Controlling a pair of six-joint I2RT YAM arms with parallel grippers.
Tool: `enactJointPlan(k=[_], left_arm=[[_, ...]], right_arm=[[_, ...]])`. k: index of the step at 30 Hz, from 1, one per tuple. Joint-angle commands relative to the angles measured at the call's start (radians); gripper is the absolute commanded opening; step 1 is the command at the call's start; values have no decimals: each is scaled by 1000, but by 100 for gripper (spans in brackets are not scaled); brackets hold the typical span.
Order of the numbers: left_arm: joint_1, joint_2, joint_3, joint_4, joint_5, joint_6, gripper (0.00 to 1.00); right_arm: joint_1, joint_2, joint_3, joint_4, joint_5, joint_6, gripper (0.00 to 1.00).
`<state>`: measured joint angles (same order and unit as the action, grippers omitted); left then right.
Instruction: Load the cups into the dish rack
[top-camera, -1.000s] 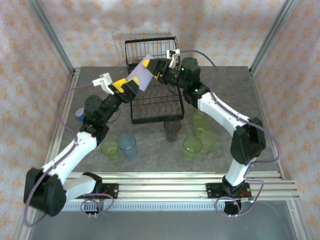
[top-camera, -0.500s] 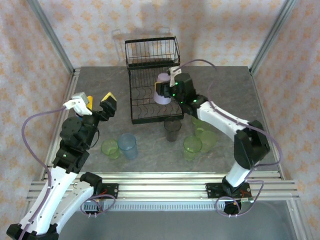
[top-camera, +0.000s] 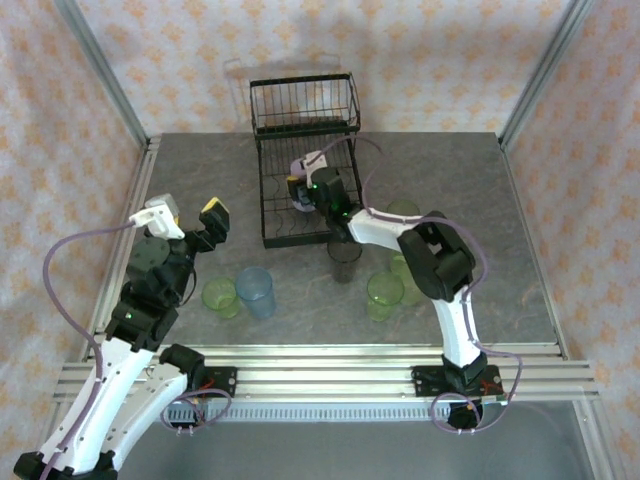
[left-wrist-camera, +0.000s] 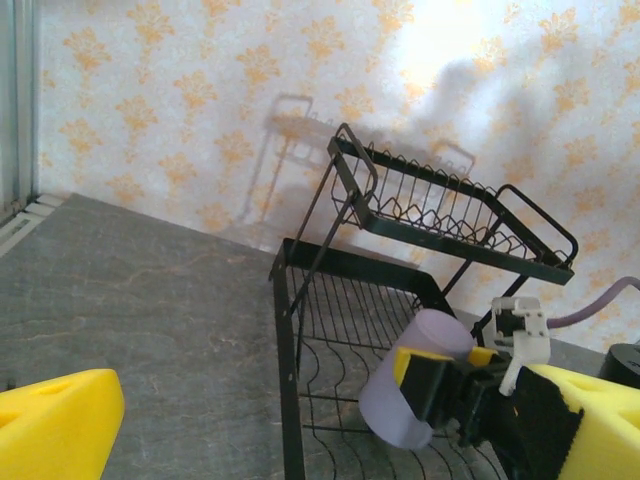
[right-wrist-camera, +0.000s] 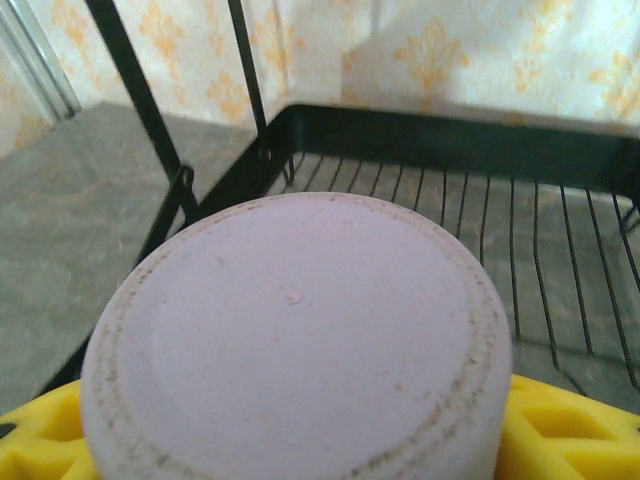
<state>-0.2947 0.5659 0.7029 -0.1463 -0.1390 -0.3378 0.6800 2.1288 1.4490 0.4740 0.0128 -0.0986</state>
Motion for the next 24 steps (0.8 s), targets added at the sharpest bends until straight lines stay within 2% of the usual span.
enactJointPlan(k=[1, 19, 24], left_arm=[[-1, -17, -4, -22, -33, 19, 99], [-1, -52, 10, -59, -46, 23, 100], [-1, -61, 13, -77, -49, 23, 99]], right_arm=[[1, 65, 107, 118, 55, -12, 54], [13, 365, 501, 107, 102, -5, 54], [15, 402, 548, 78, 109, 17, 54]])
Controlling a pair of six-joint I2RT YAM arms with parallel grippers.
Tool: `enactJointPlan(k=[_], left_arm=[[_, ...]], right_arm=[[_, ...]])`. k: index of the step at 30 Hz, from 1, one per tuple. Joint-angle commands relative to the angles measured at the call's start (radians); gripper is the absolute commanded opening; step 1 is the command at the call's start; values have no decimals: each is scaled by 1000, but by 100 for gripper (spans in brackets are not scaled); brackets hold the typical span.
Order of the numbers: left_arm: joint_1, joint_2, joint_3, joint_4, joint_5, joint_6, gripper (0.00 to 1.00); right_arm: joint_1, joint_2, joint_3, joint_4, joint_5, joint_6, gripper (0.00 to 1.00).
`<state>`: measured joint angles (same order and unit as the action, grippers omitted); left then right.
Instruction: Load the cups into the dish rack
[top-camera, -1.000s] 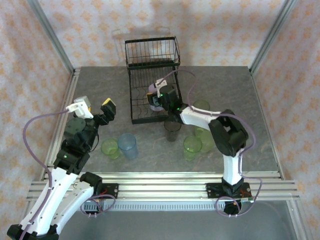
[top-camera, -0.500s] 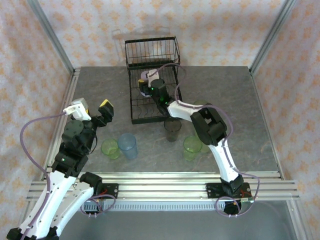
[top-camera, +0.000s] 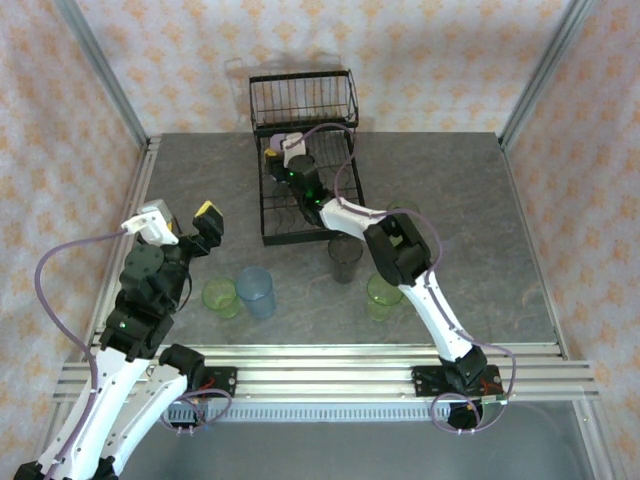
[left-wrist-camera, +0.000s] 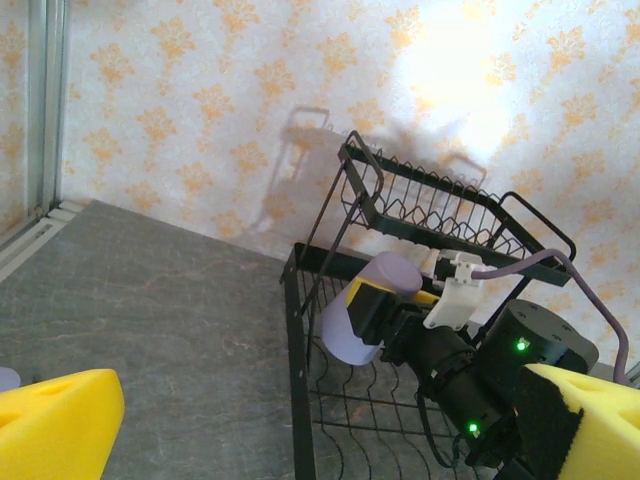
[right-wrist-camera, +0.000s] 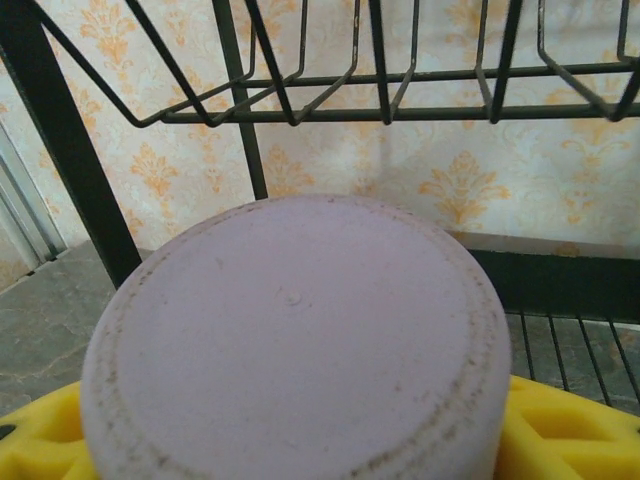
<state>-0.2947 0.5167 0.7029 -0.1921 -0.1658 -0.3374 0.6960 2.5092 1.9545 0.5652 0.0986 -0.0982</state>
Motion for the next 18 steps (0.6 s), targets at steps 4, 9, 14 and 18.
enactJointPlan(k=[4, 9, 14, 18], left_arm=[[-1, -20, 9, -32, -29, 23, 99], [-1, -18, 9, -32, -27, 23, 99], [-1, -20, 10, -36, -25, 22, 99], [-1, -23, 9, -42, -29, 23, 100]], right_arm=[[6, 29, 38, -21, 26, 8, 54], [13, 39, 31, -14, 27, 12, 54], [14, 62, 52, -25, 30, 25, 55], [13, 78, 76, -47, 20, 30, 60]])
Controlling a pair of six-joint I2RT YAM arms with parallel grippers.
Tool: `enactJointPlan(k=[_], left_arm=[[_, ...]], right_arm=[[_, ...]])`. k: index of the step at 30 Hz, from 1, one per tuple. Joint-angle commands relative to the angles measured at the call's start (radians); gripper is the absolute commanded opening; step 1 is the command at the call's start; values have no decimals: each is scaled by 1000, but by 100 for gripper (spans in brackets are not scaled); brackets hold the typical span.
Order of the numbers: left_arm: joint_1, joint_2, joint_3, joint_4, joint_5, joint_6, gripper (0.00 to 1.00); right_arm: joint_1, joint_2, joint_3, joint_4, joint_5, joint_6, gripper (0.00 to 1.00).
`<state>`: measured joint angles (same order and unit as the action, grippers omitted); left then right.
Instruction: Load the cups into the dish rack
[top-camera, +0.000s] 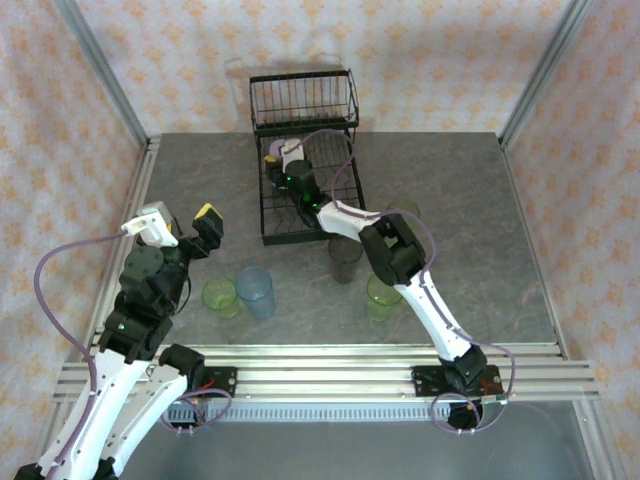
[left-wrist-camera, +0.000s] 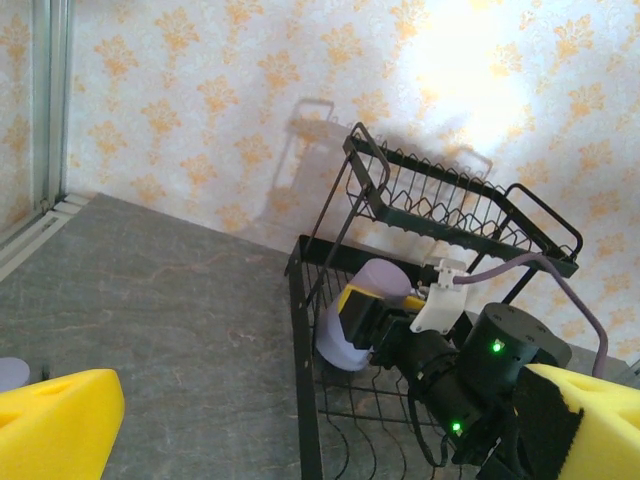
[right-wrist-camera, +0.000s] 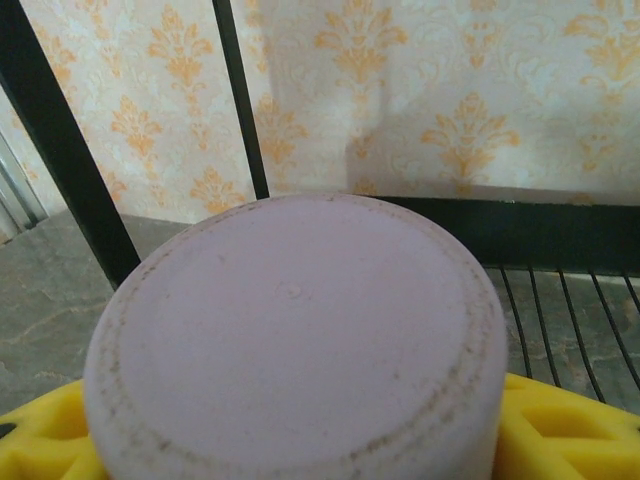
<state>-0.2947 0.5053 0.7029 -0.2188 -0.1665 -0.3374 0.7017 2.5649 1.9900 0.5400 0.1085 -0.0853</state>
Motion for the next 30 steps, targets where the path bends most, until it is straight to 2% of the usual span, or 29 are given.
enactJointPlan(k=[1, 6, 10, 15, 28, 30], left_arm=[[-1, -11, 9, -14, -28, 23, 99], [-1, -11, 9, -15, -27, 23, 99], [-1, -8, 10, -12, -25, 23, 100], [-1, -8, 10, -14, -21, 23, 99], [-1, -16, 4, -16, -20, 19, 100], [-1, -16, 3, -15, -21, 17, 99]], right_arm=[[8, 23, 43, -25, 9, 17, 64], [9, -2, 26, -25, 8, 21, 87], [8, -46, -13, -6, 4, 30, 96], [8, -122, -108, 37, -7, 61, 99], [14, -279, -402, 179, 30, 74, 100], [13, -288, -424, 173, 25, 70, 96]])
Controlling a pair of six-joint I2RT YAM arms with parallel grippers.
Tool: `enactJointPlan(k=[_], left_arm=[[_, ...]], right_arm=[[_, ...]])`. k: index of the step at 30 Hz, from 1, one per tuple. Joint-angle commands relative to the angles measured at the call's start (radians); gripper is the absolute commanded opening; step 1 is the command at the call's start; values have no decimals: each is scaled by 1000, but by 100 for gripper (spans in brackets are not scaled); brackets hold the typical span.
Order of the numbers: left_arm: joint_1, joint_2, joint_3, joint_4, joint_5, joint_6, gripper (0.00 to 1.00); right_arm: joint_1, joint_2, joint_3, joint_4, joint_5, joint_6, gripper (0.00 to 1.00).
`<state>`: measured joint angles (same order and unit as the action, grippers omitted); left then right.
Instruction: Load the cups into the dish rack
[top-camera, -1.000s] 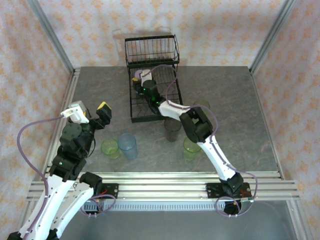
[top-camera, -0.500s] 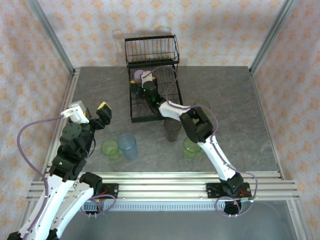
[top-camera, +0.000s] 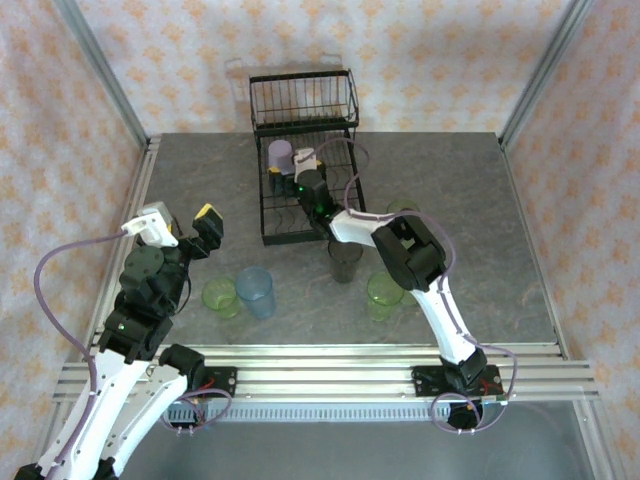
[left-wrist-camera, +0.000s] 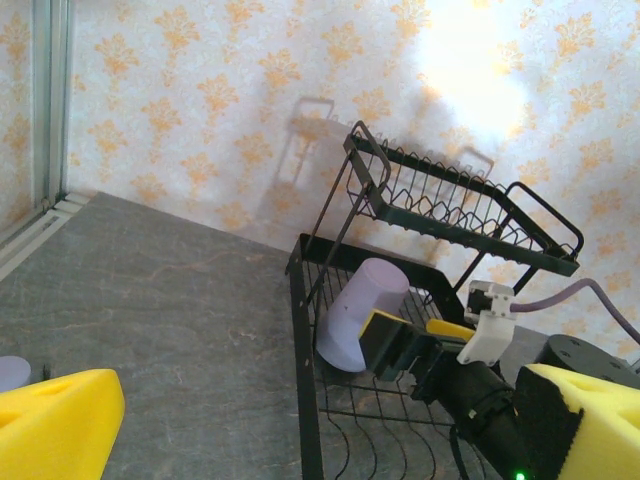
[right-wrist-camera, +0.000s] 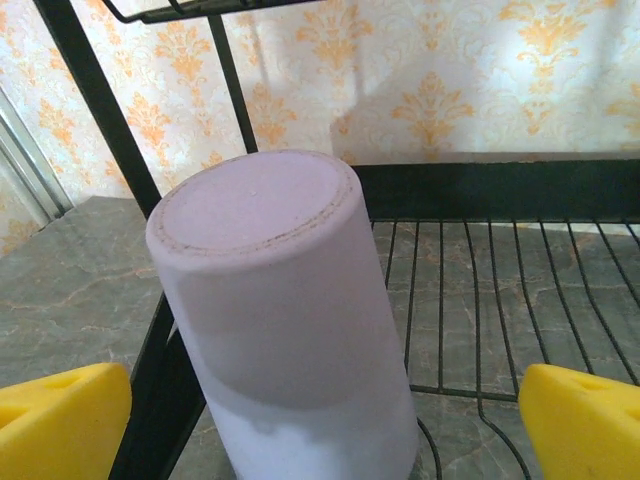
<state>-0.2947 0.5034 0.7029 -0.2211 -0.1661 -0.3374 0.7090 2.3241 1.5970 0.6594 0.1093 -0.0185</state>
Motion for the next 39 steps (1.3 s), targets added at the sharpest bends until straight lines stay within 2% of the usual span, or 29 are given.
enactJointPlan(k=[1, 6, 12, 17, 20, 39], left_arm=[[-1, -13, 3, -11, -21, 19, 100], [-1, -10, 3, -9, -23, 18, 99], [-1, -9, 1, -6, -25, 20, 100], [-1, -12, 1, -12, -30, 24, 99], [-1, -16, 3, -16, -32, 26, 99], [-1, -29, 10, -41, -51, 41, 99]], right_arm=[[6, -50, -39, 54, 23, 4, 94], [7, -54, -60, 48, 30, -3, 81], [6, -24, -26, 23, 44, -9, 59], [7, 6, 23, -8, 44, -6, 47], [7, 30, 63, -27, 42, -9, 45], [0, 240, 414, -172, 30, 19, 45]])
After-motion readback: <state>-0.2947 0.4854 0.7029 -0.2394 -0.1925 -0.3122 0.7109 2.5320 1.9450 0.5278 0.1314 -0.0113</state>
